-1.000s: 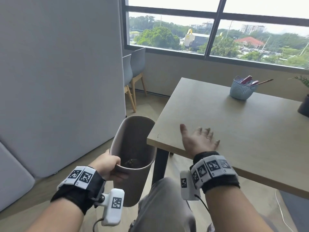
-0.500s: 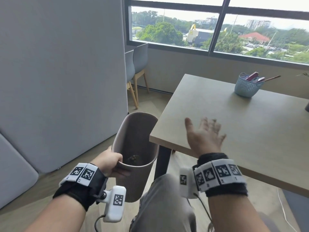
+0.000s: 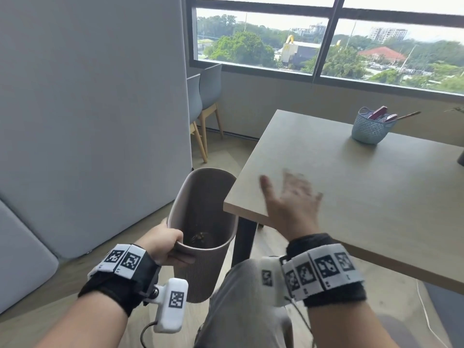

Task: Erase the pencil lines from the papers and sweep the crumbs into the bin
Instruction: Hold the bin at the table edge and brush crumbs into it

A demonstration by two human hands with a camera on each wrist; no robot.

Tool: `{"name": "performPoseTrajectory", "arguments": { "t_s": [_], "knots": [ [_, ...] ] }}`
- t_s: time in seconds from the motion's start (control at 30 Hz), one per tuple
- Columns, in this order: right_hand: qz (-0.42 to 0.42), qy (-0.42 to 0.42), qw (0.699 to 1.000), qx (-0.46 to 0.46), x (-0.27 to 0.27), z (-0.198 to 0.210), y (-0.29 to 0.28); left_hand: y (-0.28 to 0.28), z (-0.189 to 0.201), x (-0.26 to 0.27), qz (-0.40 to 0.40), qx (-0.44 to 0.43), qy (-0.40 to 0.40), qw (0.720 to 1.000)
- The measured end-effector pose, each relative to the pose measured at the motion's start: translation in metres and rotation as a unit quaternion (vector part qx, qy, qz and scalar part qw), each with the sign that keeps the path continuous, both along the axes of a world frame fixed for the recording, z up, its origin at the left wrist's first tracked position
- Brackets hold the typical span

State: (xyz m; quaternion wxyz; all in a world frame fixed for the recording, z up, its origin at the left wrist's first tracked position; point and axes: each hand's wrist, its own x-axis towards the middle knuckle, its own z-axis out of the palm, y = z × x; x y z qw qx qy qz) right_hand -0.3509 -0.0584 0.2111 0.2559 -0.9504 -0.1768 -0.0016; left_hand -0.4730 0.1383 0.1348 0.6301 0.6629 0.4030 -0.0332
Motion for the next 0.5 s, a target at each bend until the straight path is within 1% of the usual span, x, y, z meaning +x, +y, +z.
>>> {"name": "performPoseTrajectory", "arguments": {
  "t_s": [0.03, 0.07, 0.1, 0.13, 0.17, 0.2, 0.23, 0.27, 0.3, 0.33, 0.37, 0.4, 0.43, 0.47, 0.5],
  "knots": [
    [-0.06, 0.064, 0.994, -0.06, 0.01, 0.0, -0.013, 0.0, 0.001, -0.001, 0.005, 0.001, 0.005, 1.0],
    [-0.09, 0.118, 0.984, -0.094, 0.015, -0.002, -0.017, 0.002, -0.001, 0.0, 0.001, 0.001, 0.005, 1.0],
    [-0.087, 0.145, 0.978, -0.121, 0.015, -0.005, -0.014, 0.002, -0.001, 0.002, -0.004, 0.002, 0.011, 1.0],
    [-0.054, 0.144, 0.977, -0.147, 0.009, -0.008, -0.005, 0.002, 0.0, 0.002, -0.007, 0.005, 0.011, 1.0],
    [0.009, 0.12, 0.979, -0.162, 0.0, -0.012, 0.007, 0.001, 0.002, 0.002, -0.008, 0.001, 0.012, 1.0],
    [0.105, 0.092, 0.978, -0.153, -0.013, -0.016, 0.021, 0.0, 0.002, 0.001, -0.009, -0.001, 0.003, 1.0],
    [0.229, 0.085, 0.963, -0.114, -0.029, -0.015, 0.035, -0.003, 0.004, 0.0, -0.008, -0.007, -0.008, 1.0],
    [0.349, 0.114, 0.928, -0.056, -0.046, -0.011, 0.046, -0.004, 0.005, -0.001, -0.006, -0.009, -0.017, 1.0],
    [0.432, 0.16, 0.888, 0.013, -0.061, -0.007, 0.053, -0.009, 0.01, -0.003, -0.004, -0.01, -0.028, 1.0],
    [0.466, 0.177, 0.863, 0.085, -0.07, -0.004, 0.054, -0.009, 0.01, -0.004, 0.004, 0.0, -0.035, 0.999],
    [0.447, 0.14, 0.871, 0.149, -0.068, -0.003, 0.054, -0.009, 0.01, -0.003, 0.009, 0.005, -0.03, 1.0],
    [0.381, 0.061, 0.904, 0.186, -0.059, -0.003, 0.053, -0.006, 0.006, -0.001, 0.008, 0.001, -0.019, 1.0],
    [0.284, -0.012, 0.943, 0.173, -0.045, -0.004, 0.051, -0.005, 0.005, 0.0, 0.006, -0.006, -0.01, 1.0],
    [0.174, -0.035, 0.979, 0.1, -0.029, -0.004, 0.045, -0.003, 0.004, 0.0, 0.007, -0.008, -0.001, 1.0],
    [0.076, 0.0, 0.997, 0.007, -0.012, -0.004, 0.038, -0.002, 0.002, 0.0, 0.007, -0.007, 0.006, 1.0]
  ]
}}
